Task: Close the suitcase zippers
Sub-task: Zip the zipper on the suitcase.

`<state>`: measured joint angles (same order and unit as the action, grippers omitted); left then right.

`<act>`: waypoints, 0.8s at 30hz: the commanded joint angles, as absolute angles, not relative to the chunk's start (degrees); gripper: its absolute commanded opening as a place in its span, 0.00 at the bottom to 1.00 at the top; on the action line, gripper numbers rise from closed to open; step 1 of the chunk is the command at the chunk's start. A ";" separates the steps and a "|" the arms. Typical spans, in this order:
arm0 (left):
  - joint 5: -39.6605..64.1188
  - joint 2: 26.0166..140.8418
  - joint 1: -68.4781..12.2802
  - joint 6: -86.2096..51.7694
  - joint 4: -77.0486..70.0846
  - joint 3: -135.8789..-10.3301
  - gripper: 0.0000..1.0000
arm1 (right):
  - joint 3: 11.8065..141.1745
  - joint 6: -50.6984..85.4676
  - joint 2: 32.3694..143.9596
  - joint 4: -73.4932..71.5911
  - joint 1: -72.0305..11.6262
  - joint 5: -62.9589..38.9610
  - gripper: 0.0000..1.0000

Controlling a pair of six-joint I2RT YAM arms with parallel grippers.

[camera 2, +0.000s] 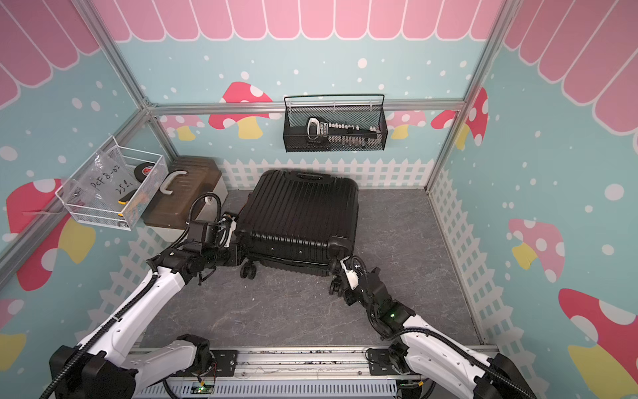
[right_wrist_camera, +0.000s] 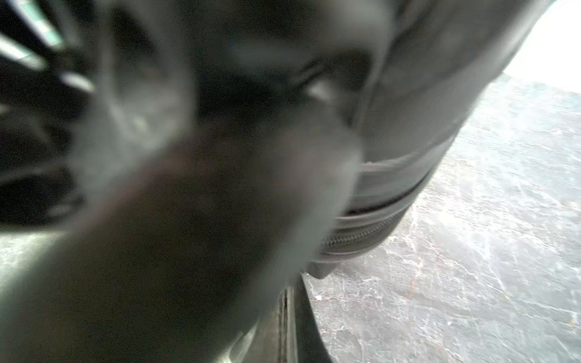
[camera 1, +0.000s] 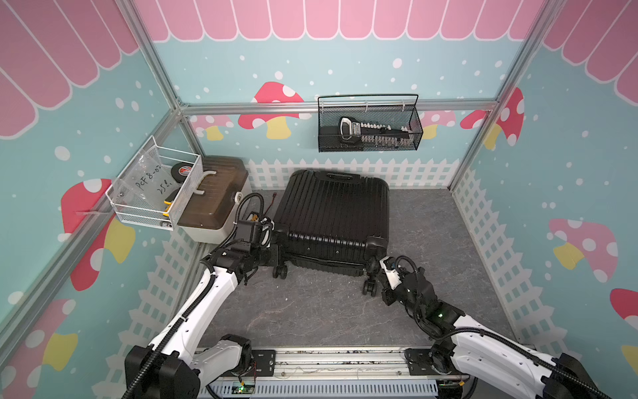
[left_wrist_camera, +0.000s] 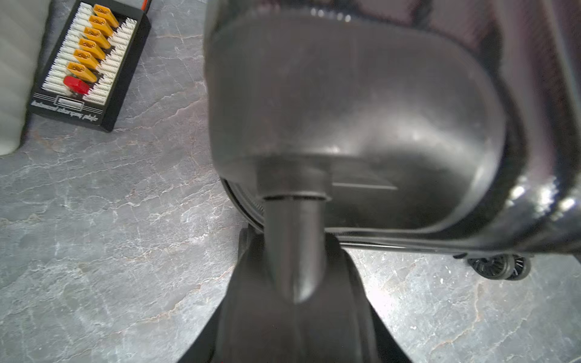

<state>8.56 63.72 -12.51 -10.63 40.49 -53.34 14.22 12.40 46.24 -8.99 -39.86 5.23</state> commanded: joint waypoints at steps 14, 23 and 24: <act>11.49 55.47 -21.66 -26.91 35.24 -47.05 0.32 | 14.46 10.63 47.46 -14.18 -40.17 -3.45 0.00; 10.77 55.29 -28.63 -31.79 34.35 -43.99 0.32 | 15.51 9.98 48.69 -11.69 -40.17 -2.43 0.00; 10.72 55.20 -28.65 -32.04 34.07 -43.86 0.31 | 15.43 9.86 48.84 -11.89 -40.21 -3.73 0.00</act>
